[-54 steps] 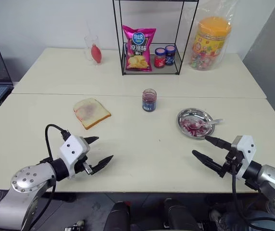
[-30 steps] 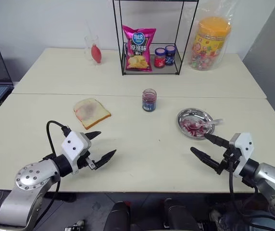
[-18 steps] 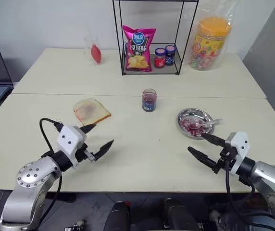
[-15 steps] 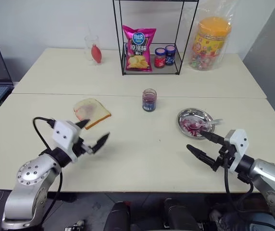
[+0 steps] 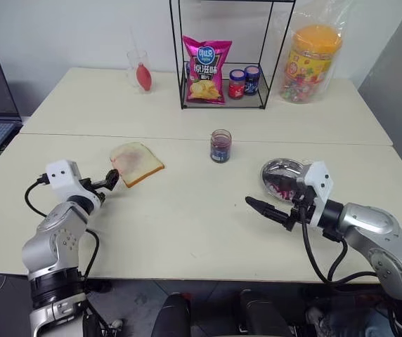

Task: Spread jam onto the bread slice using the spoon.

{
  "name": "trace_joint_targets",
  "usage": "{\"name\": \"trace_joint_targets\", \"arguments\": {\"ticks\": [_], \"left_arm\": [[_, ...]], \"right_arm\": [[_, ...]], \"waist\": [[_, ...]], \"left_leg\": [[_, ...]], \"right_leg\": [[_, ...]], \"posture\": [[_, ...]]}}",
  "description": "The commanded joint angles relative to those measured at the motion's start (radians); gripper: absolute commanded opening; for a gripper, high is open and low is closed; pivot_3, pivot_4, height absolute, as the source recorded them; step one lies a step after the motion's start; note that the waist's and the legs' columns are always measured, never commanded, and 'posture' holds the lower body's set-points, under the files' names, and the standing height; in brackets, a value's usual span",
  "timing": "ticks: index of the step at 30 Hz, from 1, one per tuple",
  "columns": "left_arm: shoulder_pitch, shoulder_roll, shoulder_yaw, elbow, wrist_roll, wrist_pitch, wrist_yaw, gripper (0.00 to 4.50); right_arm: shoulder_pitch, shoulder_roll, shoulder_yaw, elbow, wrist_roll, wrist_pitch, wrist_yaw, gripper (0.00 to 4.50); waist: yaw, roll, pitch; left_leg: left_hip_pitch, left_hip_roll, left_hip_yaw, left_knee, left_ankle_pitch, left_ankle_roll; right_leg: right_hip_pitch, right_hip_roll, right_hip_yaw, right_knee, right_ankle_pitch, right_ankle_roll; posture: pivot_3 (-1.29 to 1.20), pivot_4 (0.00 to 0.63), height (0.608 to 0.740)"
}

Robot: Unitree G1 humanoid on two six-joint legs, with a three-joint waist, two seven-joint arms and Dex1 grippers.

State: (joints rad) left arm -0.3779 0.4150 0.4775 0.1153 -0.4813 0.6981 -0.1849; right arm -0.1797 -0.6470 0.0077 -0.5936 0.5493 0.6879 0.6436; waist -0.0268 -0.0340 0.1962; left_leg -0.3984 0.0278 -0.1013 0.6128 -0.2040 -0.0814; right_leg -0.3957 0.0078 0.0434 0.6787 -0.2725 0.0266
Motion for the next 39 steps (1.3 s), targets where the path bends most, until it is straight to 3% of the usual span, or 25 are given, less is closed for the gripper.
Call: {"name": "trace_joint_targets", "arguments": {"ticks": [1,8,11,30,33,39], "left_arm": [[-0.103,-0.015,0.005,0.083,-0.022,0.033,0.034,4.5],[-0.257,-0.034,-0.007,0.264,0.006,0.03,0.091,4.5],[-0.289,-0.035,-0.018,0.3,0.016,0.038,0.108,4.05],[-0.306,-0.033,-0.023,0.225,0.017,0.082,0.17,0.02],[-0.287,-0.017,-0.029,0.186,0.002,0.121,0.14,0.02],[-0.153,0.058,-0.074,-0.101,-0.141,0.347,-0.036,0.02]], "right_arm": [[-0.041,-0.021,0.017,-0.025,-0.016,-0.013,0.024,3.97],[-0.063,-0.022,0.026,-0.019,-0.019,-0.014,0.039,3.97],[-0.061,-0.024,0.021,-0.023,-0.018,-0.009,0.039,4.03],[-0.061,-0.046,-0.01,-0.017,-0.007,-0.007,0.051,4.03],[-0.052,-0.049,-0.019,-0.017,-0.008,-0.01,0.056,4.03],[0.005,-0.084,-0.077,-0.053,0.031,0.002,0.086,4.03]], "waist": [[-0.002,0.0,0.0],[-0.003,0.0,0.0],[-0.002,0.0,0.0],[0.0,0.0,0.0],[-0.002,0.0,0.0],[-0.005,0.0,0.0]], "left_leg": [[0.0,0.0,0.0,0.0,0.0,0.0],[0.001,0.0,0.0,0.0,0.0,0.0],[0.0,0.0,0.0,0.0,0.0,0.0],[0.0,-0.001,0.0,0.0,0.001,-0.001],[0.0,-0.001,0.0,0.0,0.001,-0.001],[-0.001,-0.001,0.001,0.0,0.001,-0.001]], "right_leg": [[0.0,0.0,0.0,0.0,0.0,0.0],[0.0,0.0,0.0,0.0,0.001,0.001],[0.0,0.0,0.0,0.0,0.001,0.001],[0.001,-0.001,0.0,0.0,0.001,0.002],[0.0,-0.001,0.0,0.0,0.001,0.002],[-0.001,-0.001,0.001,0.0,0.001,0.002]], "posture": [[0.0,0.15,0.74],[0.0,0.15,0.74],[0.0,0.15,0.74],[0.0,0.15,0.74],[0.0,0.15,0.74],[0.0,0.15,0.74]]}}
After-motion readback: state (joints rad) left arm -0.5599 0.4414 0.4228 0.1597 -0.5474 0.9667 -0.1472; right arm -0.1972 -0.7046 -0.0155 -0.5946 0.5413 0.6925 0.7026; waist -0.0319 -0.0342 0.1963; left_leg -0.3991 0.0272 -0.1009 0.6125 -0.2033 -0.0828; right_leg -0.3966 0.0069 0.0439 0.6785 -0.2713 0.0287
